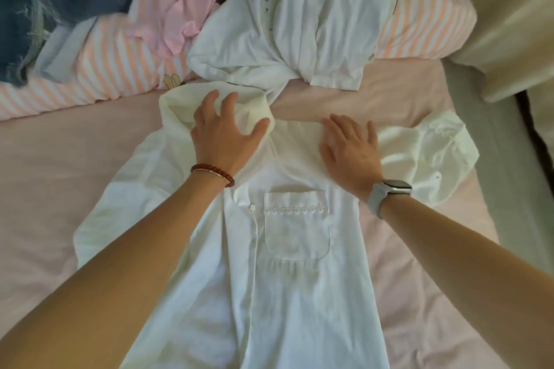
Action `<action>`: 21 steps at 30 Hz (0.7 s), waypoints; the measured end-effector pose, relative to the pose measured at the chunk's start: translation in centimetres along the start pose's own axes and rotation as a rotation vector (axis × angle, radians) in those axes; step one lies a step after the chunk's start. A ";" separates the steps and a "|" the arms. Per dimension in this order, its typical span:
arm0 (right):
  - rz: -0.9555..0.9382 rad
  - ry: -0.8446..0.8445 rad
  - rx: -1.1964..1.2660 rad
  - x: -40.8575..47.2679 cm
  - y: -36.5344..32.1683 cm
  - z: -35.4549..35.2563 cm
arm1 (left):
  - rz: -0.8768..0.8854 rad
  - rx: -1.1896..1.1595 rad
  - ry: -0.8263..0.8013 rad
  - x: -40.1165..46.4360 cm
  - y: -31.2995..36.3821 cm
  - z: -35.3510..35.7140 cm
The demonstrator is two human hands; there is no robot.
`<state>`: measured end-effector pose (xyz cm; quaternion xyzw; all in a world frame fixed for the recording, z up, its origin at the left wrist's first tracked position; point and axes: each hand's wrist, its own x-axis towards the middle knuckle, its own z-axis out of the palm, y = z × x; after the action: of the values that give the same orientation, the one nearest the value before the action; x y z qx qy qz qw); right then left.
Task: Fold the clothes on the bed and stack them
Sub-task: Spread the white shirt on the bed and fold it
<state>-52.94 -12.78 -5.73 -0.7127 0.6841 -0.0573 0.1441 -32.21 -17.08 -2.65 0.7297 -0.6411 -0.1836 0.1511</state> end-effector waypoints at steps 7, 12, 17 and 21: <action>0.101 -0.045 -0.147 2.7 1.4 -0.5 | 0.310 0.153 -0.228 0.6 -0.6 0.6; 0.152 0.118 -0.219 4.6 3.0 -2.5 | 0.645 0.443 -0.326 2.5 -0.1 0.9; 0.125 0.152 -0.094 2.5 0.3 -1.5 | 0.622 0.536 -0.341 3.2 0.6 2.0; -0.137 0.258 0.001 -2.2 -2.1 0.6 | 0.470 0.480 -0.211 1.0 0.3 2.9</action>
<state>-50.85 -10.47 -5.41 -0.7442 0.6468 -0.1587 0.0511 -33.72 -18.07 -5.20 0.5539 -0.8285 -0.0622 -0.0534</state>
